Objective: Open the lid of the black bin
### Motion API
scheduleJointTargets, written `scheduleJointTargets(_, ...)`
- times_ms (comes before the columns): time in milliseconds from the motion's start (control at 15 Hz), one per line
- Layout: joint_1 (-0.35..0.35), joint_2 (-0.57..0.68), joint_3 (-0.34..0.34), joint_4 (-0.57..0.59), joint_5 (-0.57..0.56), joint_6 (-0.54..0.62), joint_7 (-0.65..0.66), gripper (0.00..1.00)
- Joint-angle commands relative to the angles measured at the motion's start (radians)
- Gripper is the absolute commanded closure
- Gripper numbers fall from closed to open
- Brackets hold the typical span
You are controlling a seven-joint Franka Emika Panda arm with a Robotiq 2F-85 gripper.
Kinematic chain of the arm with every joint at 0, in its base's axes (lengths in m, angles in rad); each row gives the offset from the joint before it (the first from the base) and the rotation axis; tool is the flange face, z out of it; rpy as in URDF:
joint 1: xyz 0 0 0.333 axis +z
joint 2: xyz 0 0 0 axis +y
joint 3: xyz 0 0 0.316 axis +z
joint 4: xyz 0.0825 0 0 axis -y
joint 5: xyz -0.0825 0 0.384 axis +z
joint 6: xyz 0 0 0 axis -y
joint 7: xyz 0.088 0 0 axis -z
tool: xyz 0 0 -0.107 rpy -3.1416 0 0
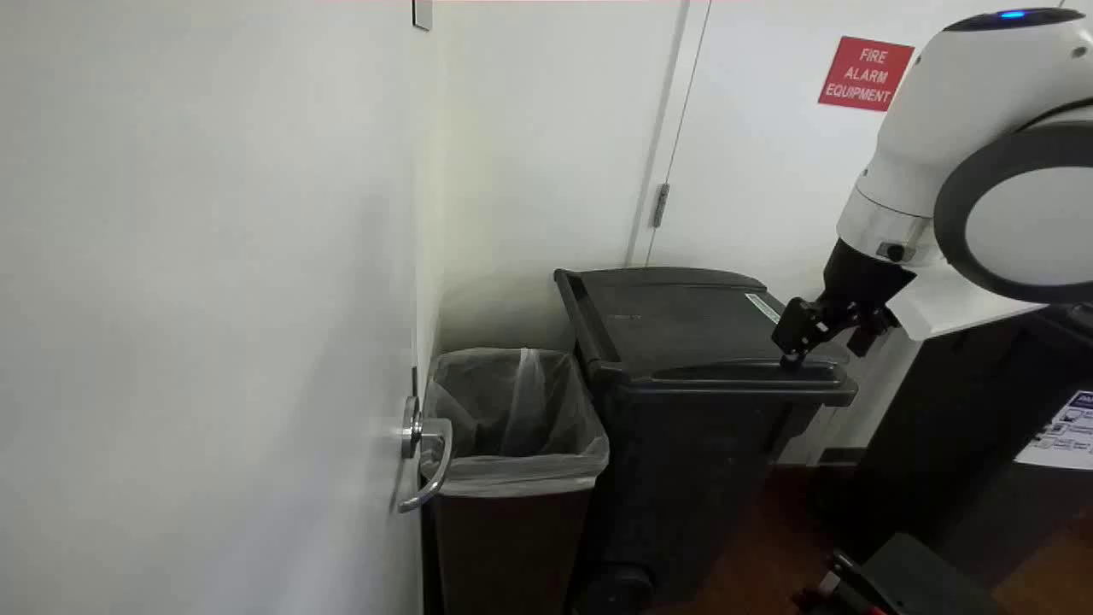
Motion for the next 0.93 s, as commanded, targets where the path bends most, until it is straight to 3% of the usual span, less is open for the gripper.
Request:
scheduleJointTargets(0, 0.008, 0.002, -0.007, 0.002, -0.006, -0.004, 0.005, 0.0)
scheduleJointTargets(333, 0.008, 0.003, -0.007, 0.002, -0.006, -0.004, 0.005, 0.0)
scheduleJointTargets(467, -0.002, 0.022, -0.036, 0.022, 0.015, 0.022, 0.007, 0.0)
scheduleJointTargets(867, -0.073, 0.088, -0.218, 0.023, 0.112, 0.22, -0.012, 0.0)
